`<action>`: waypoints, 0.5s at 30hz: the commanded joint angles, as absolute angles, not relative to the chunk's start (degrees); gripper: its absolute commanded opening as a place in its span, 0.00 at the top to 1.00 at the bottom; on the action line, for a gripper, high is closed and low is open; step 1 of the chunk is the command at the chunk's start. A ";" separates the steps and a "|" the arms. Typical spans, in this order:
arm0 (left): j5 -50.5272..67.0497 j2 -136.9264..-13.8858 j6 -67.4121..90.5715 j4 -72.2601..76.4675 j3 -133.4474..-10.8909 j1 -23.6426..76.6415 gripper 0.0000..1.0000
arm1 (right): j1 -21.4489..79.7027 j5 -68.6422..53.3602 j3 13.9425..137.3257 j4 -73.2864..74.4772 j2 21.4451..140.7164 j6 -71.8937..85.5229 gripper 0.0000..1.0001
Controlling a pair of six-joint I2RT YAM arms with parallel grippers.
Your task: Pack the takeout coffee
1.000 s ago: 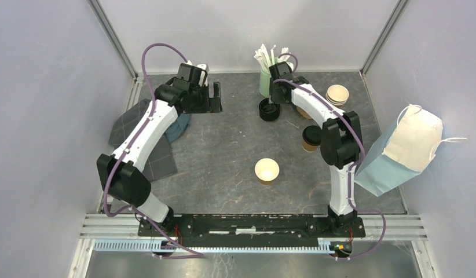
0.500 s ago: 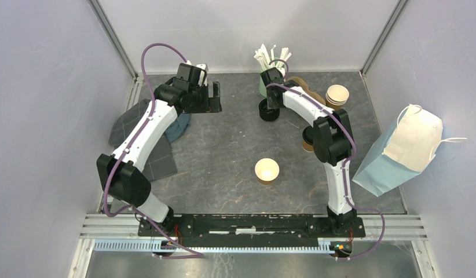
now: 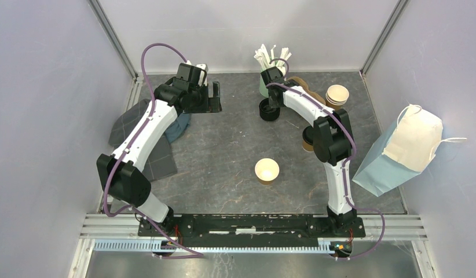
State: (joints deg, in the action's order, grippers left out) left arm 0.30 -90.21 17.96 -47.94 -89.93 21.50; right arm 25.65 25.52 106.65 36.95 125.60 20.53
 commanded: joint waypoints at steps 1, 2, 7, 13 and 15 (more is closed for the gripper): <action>0.44 -88.53 17.55 -47.90 -90.83 21.18 0.01 | 25.66 26.95 109.08 36.56 125.77 21.12 0.77; 0.38 -88.51 17.56 -47.90 -90.81 21.18 0.01 | 25.61 26.74 109.15 36.49 125.88 21.18 0.77; 0.39 -88.35 17.51 -47.94 -90.74 21.17 0.01 | 25.56 26.47 109.65 36.80 125.90 21.40 0.84; 0.18 -88.33 17.46 -48.04 -91.09 21.02 0.01 | 25.24 26.32 112.00 38.29 123.73 21.44 0.86; 0.18 -88.33 17.42 -48.00 -91.17 21.01 0.01 | 25.04 26.39 111.46 38.38 122.17 21.62 0.89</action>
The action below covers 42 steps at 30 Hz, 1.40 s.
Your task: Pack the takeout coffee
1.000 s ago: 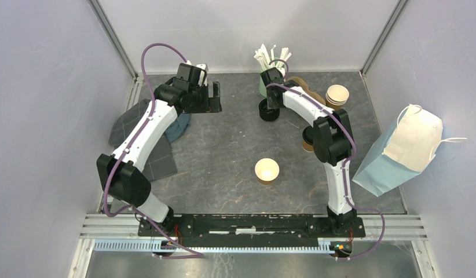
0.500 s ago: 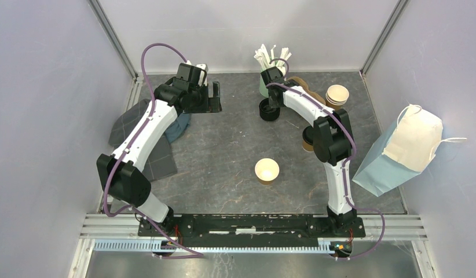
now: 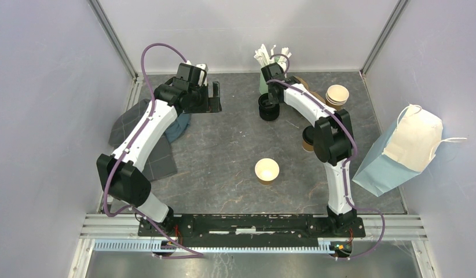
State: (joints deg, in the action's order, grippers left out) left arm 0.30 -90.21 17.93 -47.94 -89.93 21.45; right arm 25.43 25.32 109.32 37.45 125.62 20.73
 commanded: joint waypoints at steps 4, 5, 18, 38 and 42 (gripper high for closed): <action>0.18 -88.11 17.45 -48.06 -91.33 21.08 0.01 | 24.71 25.50 110.10 38.86 119.23 21.11 0.90; 0.18 -88.03 17.46 -48.06 -91.45 21.01 0.01 | 24.64 24.24 109.52 38.57 118.36 20.18 0.91; 17.09 -90.11 28.59 -46.01 -92.79 20.96 0.04 | 28.75 6.83 92.64 35.13 99.43 3.83 0.93; 8.95 -104.07 41.72 -50.80 -103.73 34.41 0.36 | 36.82 8.94 87.07 36.81 92.39 2.50 0.96; 3.27 -104.47 42.16 -52.61 -104.32 36.03 0.45 | 36.80 8.52 84.58 36.43 90.11 2.72 0.96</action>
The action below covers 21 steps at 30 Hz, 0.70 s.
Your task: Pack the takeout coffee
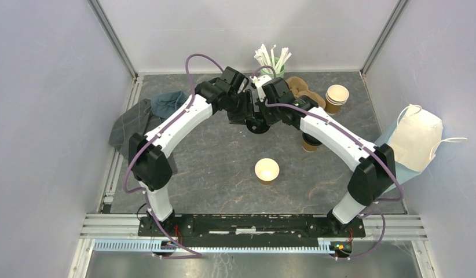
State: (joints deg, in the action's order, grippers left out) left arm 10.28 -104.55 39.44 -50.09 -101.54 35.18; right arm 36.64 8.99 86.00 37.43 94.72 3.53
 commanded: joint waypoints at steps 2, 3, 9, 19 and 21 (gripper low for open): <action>1.90 -104.36 42.42 -52.97 -104.35 36.40 0.46 | 36.81 8.41 83.71 35.98 89.19 2.73 0.96; 1.71 -104.32 42.52 -53.00 -104.26 36.62 0.47 | 36.87 8.31 83.51 35.88 88.98 2.68 0.96; 1.52 -105.23 42.54 -52.93 -104.60 37.25 0.54 | 36.89 7.43 83.74 35.82 88.99 2.90 0.96; 2.28 -105.61 41.84 -53.87 -105.92 37.10 0.87 | 37.25 6.77 86.01 38.42 88.77 2.71 0.80; 3.70 -104.84 42.11 -53.93 -105.69 36.81 0.92 | 37.29 6.32 87.92 40.60 88.71 2.94 0.66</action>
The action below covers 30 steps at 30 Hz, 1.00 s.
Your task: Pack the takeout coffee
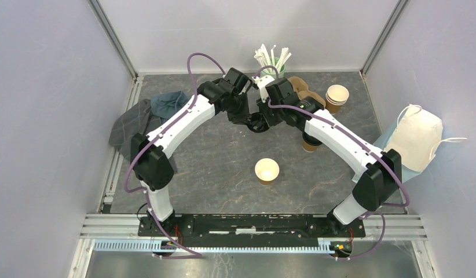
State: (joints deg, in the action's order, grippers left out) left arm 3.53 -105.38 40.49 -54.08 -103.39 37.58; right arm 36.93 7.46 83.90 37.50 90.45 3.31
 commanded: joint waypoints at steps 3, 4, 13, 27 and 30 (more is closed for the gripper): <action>7.79 -102.61 43.42 -52.48 -104.18 35.60 0.97 | 36.90 5.81 93.29 46.65 88.27 3.56 0.51; 10.37 -101.38 44.13 -51.15 -103.05 34.74 0.97 | 36.53 5.21 95.43 48.14 87.74 3.91 0.46; 39.02 -82.32 75.80 -3.91 -72.38 26.57 0.98 | 26.81 -20.72 85.61 36.88 69.04 15.57 0.06; 46.49 -72.95 99.94 28.02 -58.50 26.86 0.98 | 25.16 -44.78 59.93 -14.27 59.32 49.65 0.02; 47.62 -72.80 100.63 29.19 -58.68 27.37 0.98 | 25.64 -45.18 58.95 -20.95 60.20 55.10 0.02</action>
